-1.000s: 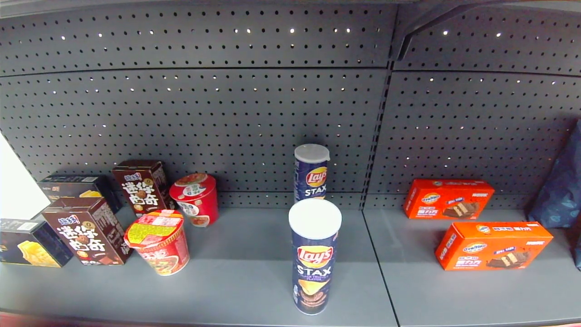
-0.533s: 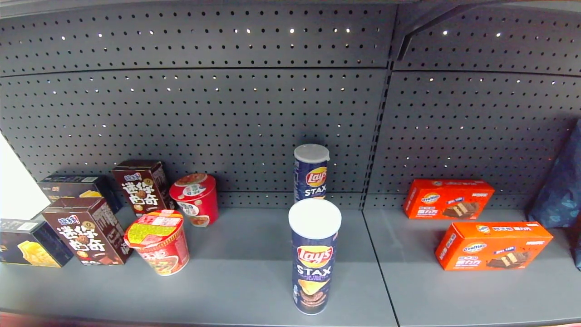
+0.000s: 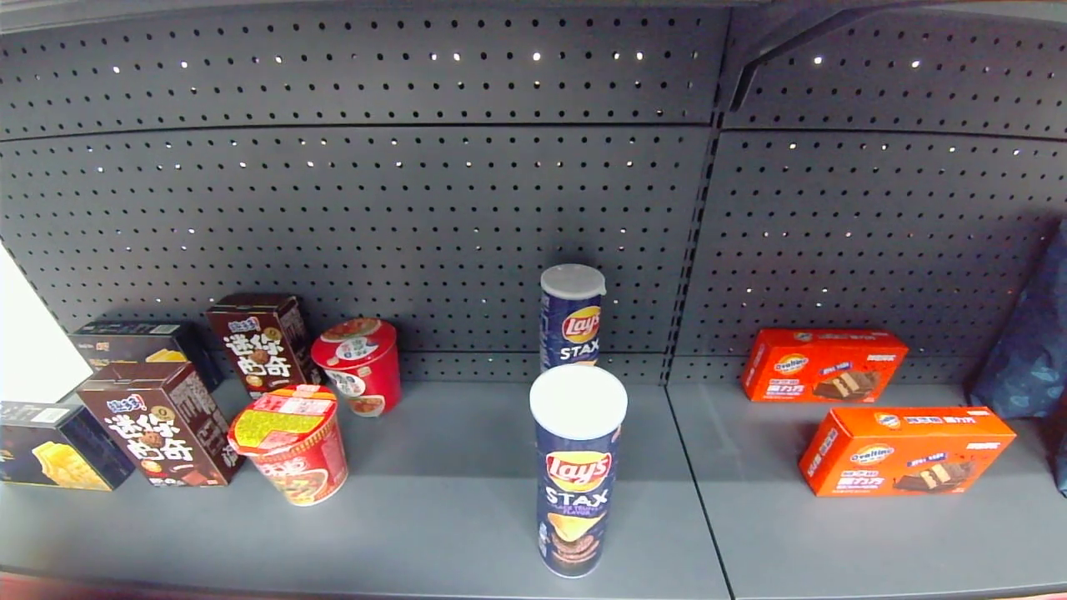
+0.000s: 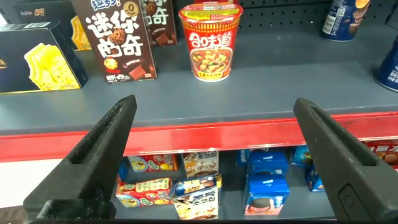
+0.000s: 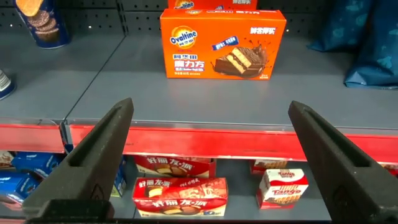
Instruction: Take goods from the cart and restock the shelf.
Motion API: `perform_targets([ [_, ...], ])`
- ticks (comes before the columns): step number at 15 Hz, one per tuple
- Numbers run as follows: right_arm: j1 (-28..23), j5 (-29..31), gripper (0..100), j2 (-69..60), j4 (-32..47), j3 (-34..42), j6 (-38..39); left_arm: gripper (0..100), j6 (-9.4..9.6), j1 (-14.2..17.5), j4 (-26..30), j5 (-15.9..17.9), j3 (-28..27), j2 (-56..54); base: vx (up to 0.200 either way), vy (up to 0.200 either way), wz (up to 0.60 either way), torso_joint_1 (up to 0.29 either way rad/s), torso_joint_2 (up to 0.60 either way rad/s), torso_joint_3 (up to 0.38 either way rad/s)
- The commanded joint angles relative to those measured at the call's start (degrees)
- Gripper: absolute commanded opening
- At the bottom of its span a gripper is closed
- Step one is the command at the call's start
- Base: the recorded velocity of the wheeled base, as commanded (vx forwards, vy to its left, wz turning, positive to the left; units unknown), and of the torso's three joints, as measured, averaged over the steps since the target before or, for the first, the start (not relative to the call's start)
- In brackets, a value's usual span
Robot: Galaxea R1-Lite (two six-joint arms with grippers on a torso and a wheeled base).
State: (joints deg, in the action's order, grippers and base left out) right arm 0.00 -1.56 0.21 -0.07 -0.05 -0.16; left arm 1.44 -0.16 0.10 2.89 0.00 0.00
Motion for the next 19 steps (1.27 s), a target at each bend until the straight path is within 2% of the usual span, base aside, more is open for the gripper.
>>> perform_targets([
  [1,0.00,-0.02,100,-0.03,-0.01,0.05,-0.02,100,0.06,-0.02,-0.01,0.01,0.00,0.00,0.000,0.000,0.00,0.000,0.00,0.000],
  [19,0.00,-0.02,100,0.06,0.07,-0.04,-0.11,100,-0.03,-0.02,-0.01,0.01,0.00,0.00,0.000,0.000,0.00,0.000,0.00,0.000],
])
